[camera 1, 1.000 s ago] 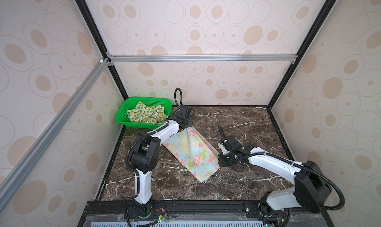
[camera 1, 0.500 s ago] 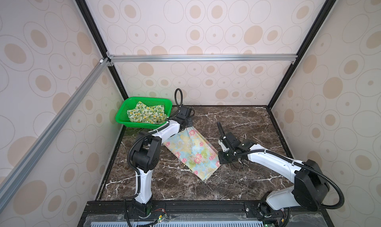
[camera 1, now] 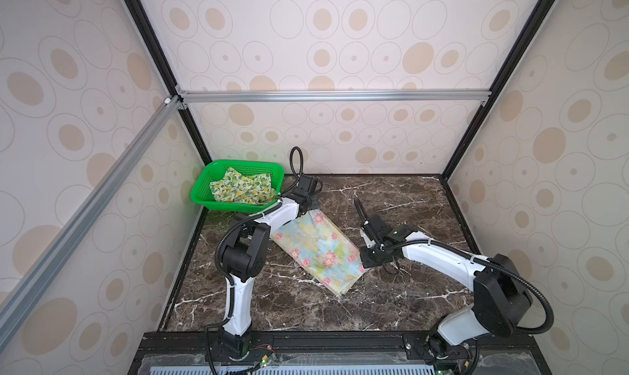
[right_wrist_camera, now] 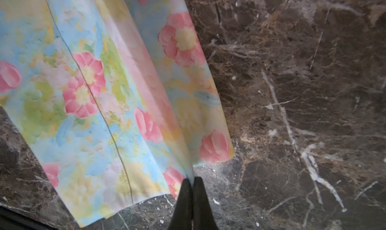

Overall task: Fold and stack skirts
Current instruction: Fold the skirt at the center of the table, then rotate the skirt at the center of the table.

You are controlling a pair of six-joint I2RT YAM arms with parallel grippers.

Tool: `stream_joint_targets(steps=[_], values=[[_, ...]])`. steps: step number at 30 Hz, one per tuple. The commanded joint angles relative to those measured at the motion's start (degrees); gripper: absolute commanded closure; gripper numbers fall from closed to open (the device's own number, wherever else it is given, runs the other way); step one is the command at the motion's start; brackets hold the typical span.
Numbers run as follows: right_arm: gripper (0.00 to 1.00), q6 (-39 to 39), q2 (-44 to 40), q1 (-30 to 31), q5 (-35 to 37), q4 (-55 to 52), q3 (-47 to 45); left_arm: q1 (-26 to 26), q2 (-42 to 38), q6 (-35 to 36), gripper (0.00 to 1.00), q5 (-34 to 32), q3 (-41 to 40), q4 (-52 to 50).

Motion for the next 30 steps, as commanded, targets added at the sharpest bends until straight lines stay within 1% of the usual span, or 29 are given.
stream_joint_targets(steps=[1, 4, 5, 6, 7, 8, 9, 11, 13, 16, 19, 20, 22, 24, 26, 27, 30], values=[[1.00, -0.93, 1.31, -0.72, 0.85, -0.95, 0.70, 0.05, 1.25, -0.02, 1.00, -1.06, 2.46, 0.13], [1.00, -1.14, 2.39, -1.15, 1.27, -0.51, 0.95, 0.08, 1.90, 0.04, 1.00, -1.06, 2.65, 0.02], [1.00, -1.22, 2.90, -1.34, 1.06, -0.18, 1.03, 0.04, 2.15, 0.03, 0.94, -1.06, 2.68, 0.02], [0.95, -1.41, 3.30, -1.53, 0.84, 0.06, 1.12, 0.08, 2.26, 0.09, 0.74, -1.06, 2.90, -0.10], [0.83, -1.55, 3.65, -1.61, 0.86, 0.19, 1.33, 0.08, 2.35, -0.10, 0.54, -1.07, 2.93, -0.24], [0.68, -1.81, 3.94, -1.64, 1.20, 0.35, 1.56, 0.07, 2.22, -0.20, 0.42, -1.20, 2.86, -0.06], [0.59, -1.94, 4.05, -1.64, 2.00, 0.23, 1.93, 0.07, 1.95, -0.18, 0.37, -1.39, 2.54, 0.27], [0.53, -2.36, 3.49, -1.64, 3.43, -0.87, 3.06, 0.08, 0.82, -0.22, 0.32, -1.79, 1.91, 0.72], [0.51, -2.48, 1.85, -1.64, 4.64, -2.06, 3.75, 0.06, -1.01, 0.41, 0.32, -2.28, 0.76, 1.40], [0.50, -2.00, -2.27, -1.36, 3.90, -2.95, 3.27, 0.03, -4.71, 1.73, 0.32, -3.11, -1.90, 1.19], [0.50, -1.25, -5.57, -0.60, 0.39, -2.60, 1.75, 0.08, -8.84, 2.40, 0.40, -1.11, -6.94, 1.37], [0.52, -0.44, -6.27, -0.34, -1.13, -1.90, 1.05, 0.08, -10.29, 2.46, 0.43, -0.33, -9.14, 1.43], [0.64, 1.04, -6.82, -0.19, -4.39, 1.14, -1.38, 0.03, -13.07, 2.54, 0.49, 1.00, -13.85, 2.05], [0.85, 3.12, -6.02, -0.24, -6.58, 4.01, -3.11, -0.01, -16.08, 2.45, 0.57, 1.23, -19.14, 3.23], [0.96, 4.04, -4.59, -0.23, -7.69, 6.08, -3.85, -0.01, -18.40, 2.27, 0.62, 2.24, -23.83, 5.16], [1.00, 4.49, -3.77, -0.24, -7.79, 7.10, -4.19, -0.01, -19.26, 1.98, 0.63, 2.68, -25.97, 5.66], [1.00, 5.33, -1.33, -0.28, -7.51, 9.47, -4.32, -0.10, -20.65, 1.78, 0.66, 2.87, -30.13, 6.77]])
